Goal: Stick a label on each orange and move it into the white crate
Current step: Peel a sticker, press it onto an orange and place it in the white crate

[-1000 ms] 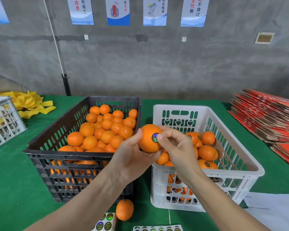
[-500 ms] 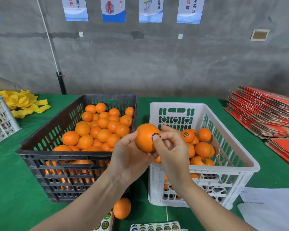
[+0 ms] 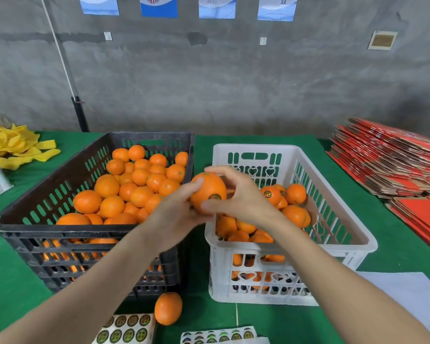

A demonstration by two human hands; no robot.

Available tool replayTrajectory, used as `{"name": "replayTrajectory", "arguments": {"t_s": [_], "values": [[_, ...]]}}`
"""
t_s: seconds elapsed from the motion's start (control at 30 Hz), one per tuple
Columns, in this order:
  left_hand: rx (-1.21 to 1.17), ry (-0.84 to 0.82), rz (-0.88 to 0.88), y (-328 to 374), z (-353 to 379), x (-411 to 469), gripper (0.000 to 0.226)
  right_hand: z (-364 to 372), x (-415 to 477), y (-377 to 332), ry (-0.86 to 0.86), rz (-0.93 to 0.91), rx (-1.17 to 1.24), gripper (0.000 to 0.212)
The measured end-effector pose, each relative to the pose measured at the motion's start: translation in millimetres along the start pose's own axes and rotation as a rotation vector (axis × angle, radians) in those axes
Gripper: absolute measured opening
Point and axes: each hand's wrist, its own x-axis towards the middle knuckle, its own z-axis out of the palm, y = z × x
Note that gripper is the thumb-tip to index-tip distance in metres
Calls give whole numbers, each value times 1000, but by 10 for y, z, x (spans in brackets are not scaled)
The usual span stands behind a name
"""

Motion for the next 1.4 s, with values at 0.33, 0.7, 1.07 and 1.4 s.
{"name": "replayTrajectory", "arguments": {"t_s": [0.33, 0.7, 1.07, 1.4], "values": [[88, 416, 10, 124, -587, 70, 34, -471, 1062, 1529, 126, 602, -435, 62], [196, 395, 16, 97, -529, 45, 31, -376, 994, 1263, -14, 532, -711, 73], [335, 239, 219, -40, -355, -329, 18, 874, -1103, 811, -841, 175, -596, 27], [793, 44, -71, -803, -315, -657, 14, 1193, -1344, 1194, -857, 352, -736, 16]]}}
